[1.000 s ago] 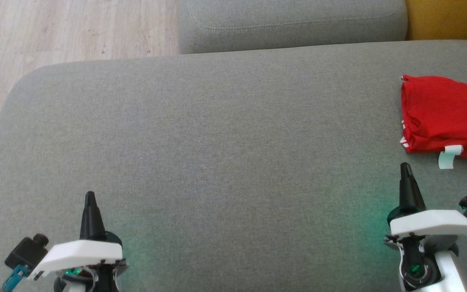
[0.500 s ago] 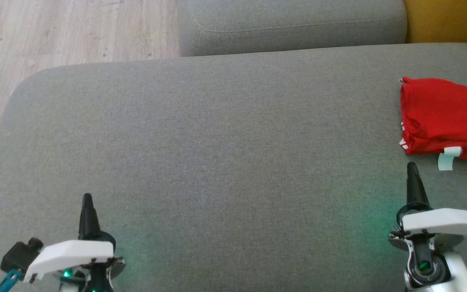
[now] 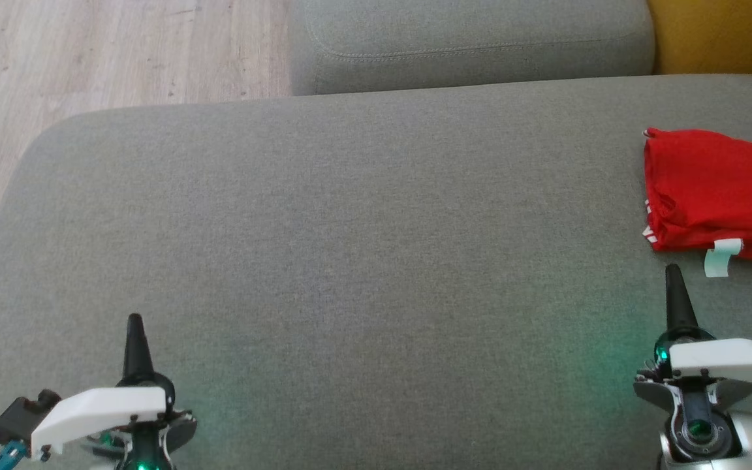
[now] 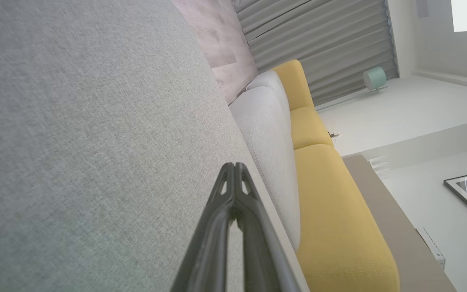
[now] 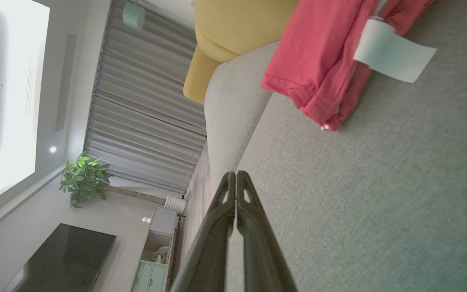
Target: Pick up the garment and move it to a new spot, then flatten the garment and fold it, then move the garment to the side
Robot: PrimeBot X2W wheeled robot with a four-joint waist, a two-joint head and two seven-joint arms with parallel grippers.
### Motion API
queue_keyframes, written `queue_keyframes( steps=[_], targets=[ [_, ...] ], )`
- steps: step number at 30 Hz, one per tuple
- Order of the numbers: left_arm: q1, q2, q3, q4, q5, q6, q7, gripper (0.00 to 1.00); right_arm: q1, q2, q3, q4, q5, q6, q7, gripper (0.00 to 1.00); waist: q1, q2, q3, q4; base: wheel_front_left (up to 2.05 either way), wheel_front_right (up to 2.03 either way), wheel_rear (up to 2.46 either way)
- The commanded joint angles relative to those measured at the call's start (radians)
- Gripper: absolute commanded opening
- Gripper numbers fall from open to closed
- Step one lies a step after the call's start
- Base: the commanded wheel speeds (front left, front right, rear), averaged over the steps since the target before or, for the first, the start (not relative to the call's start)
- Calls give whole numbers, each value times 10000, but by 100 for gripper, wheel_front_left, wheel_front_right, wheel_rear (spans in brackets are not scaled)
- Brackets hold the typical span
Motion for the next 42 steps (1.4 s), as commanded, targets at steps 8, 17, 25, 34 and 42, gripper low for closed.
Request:
queue_keyframes(
  steps=[8, 17, 25, 34, 42],
  targets=[
    [-458, 61, 521, -367, -936, -143, 295, 0, -171, -94, 7, -527, 1126, -15, 281, 0, 0, 0, -58, 11, 0, 0, 0],
    [-465, 66, 696, -396, -1825, -199, 561, 0, -141, -95, -122, -643, 2175, -16, 542, 0, 0, 0, -121, 23, 0, 0, 0],
    [-472, 71, 853, -422, -2618, -249, 798, 0, -114, -95, -237, -746, 3110, -17, 776, 0, 0, 0, -178, 34, 0, 0, 0],
    [-479, 76, 1029, -451, -3509, -305, 1065, 0, -84, -95, -368, -863, 4161, -19, 1039, 0, 0, 0, -241, 46, 0, 0, 0],
    [-482, 78, 1083, -460, -3779, -322, 1146, 0, -76, -92, -412, -898, 4475, -19, 1122, 0, 0, 0, -260, 49, 0, 0, 0]
  ],
)
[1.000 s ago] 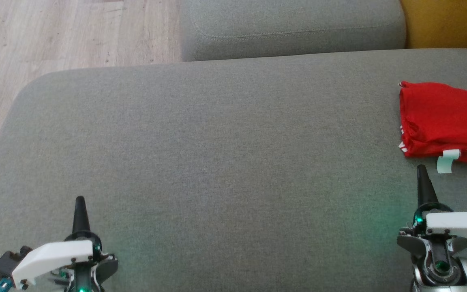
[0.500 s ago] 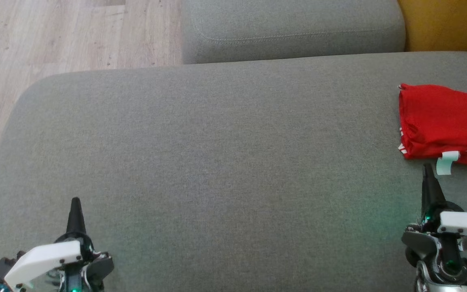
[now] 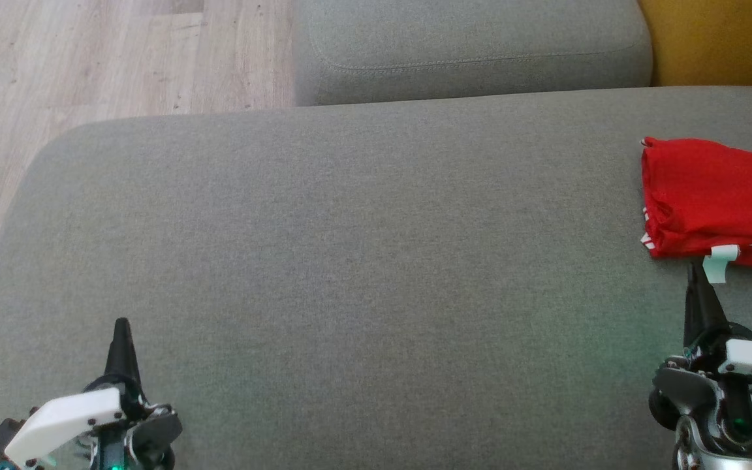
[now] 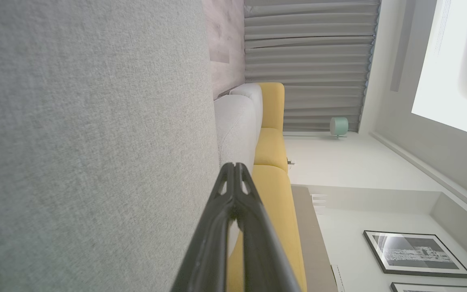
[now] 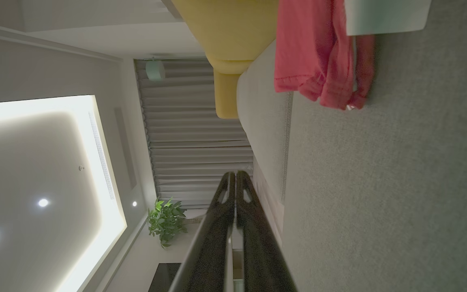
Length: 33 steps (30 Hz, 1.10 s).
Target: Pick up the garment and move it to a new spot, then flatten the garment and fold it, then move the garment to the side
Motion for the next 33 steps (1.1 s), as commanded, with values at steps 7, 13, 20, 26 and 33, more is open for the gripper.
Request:
queue_keyframes(
  steps=[7, 13, 20, 26, 33],
  targets=[
    [-480, 77, 418, -367, -47, -71, 40, 0, -178, -87, 195, -393, 78, -17, 78, 0, 0, 0, 1, 0, 0, 0, 0],
    [-480, 77, 418, -367, -47, -71, 40, 0, -178, -84, 190, -393, 74, -17, 82, 0, 0, 0, 1, 0, 0, 0, 0],
    [-479, 77, 418, -367, -46, -71, 40, 0, -179, -80, 185, -393, 70, -17, 87, 0, 0, 0, 1, 0, 0, 0, 0],
    [-479, 77, 418, -368, -46, -71, 40, 0, -179, -78, 180, -393, 66, -17, 90, 0, 0, 0, 1, 0, 0, 0, 0],
    [-479, 77, 419, -368, -46, -71, 41, 0, -180, -75, 177, -393, 63, -17, 93, 0, 0, 0, 1, 0, 0, 0, 0]
  ],
)
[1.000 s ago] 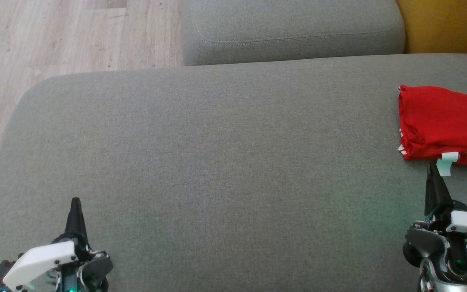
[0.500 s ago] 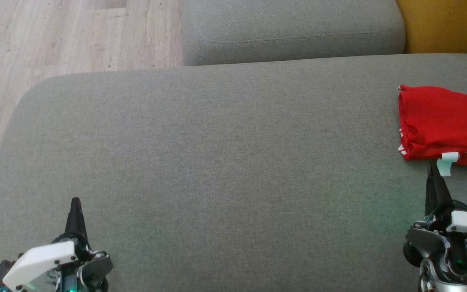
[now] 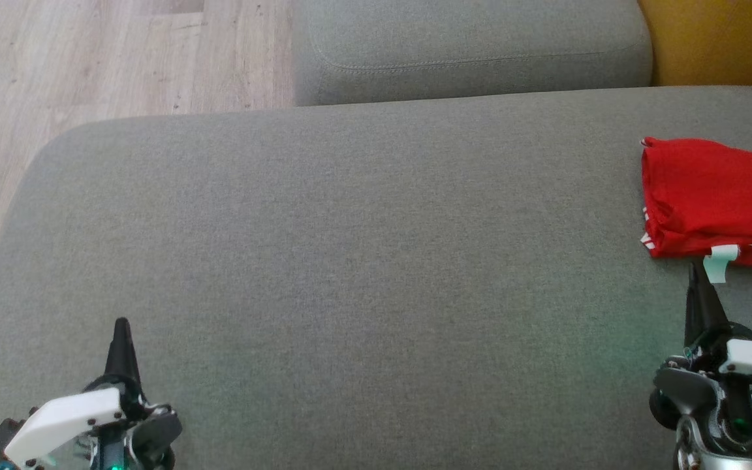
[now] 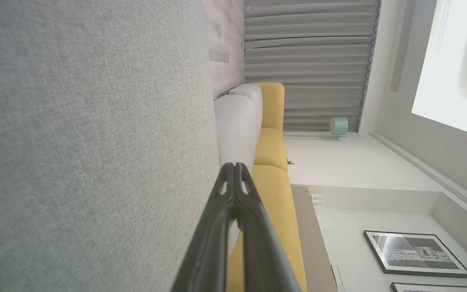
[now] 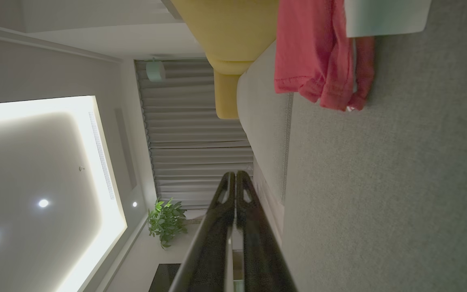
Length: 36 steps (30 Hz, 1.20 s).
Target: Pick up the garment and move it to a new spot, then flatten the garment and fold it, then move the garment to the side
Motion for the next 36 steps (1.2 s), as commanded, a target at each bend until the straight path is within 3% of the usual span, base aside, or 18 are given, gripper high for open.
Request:
queue_keyframes(
  steps=[1, 36],
  targets=[
    [-479, 77, 415, -368, -46, -69, 41, 0, -182, -75, 201, -385, 63, -17, 92, 0, 0, 0, 0, 0, 0, 0, 0],
    [-479, 76, 416, -369, -45, -69, 41, 0, -183, -63, 185, -384, 49, -17, 105, 0, 0, 0, 0, 0, 0, 0, 0]
  ],
)
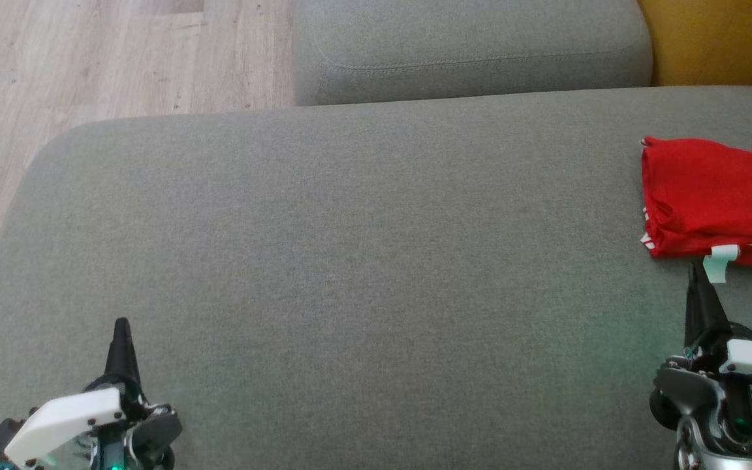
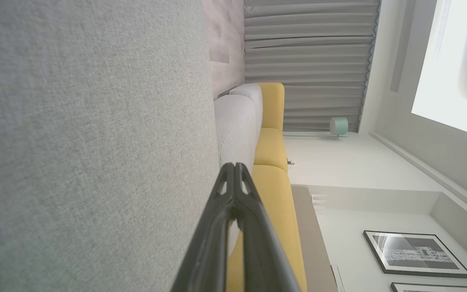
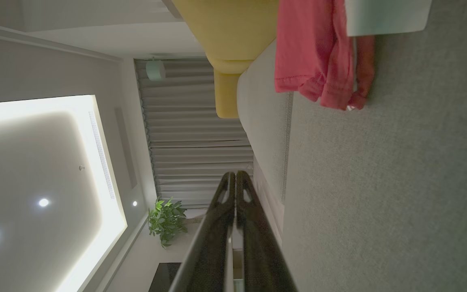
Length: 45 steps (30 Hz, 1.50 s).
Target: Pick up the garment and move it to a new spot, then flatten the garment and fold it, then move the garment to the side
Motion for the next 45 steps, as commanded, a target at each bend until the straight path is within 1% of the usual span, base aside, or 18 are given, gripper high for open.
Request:
queue_keyframes(
  steps=[1, 45],
  targets=[
    [-479, 76, 416, -369, -45, -69, 41, 0, -183, -63, 201, -384, 49, -17, 51, 0, 0, 0, 0, 0, 0, 0, 0],
    [-479, 76, 412, -370, -49, -69, 39, 0, -184, -56, 190, -384, 40, -17, 60, 0, 0, 0, 0, 0, 0, 0, 0]
  ],
)
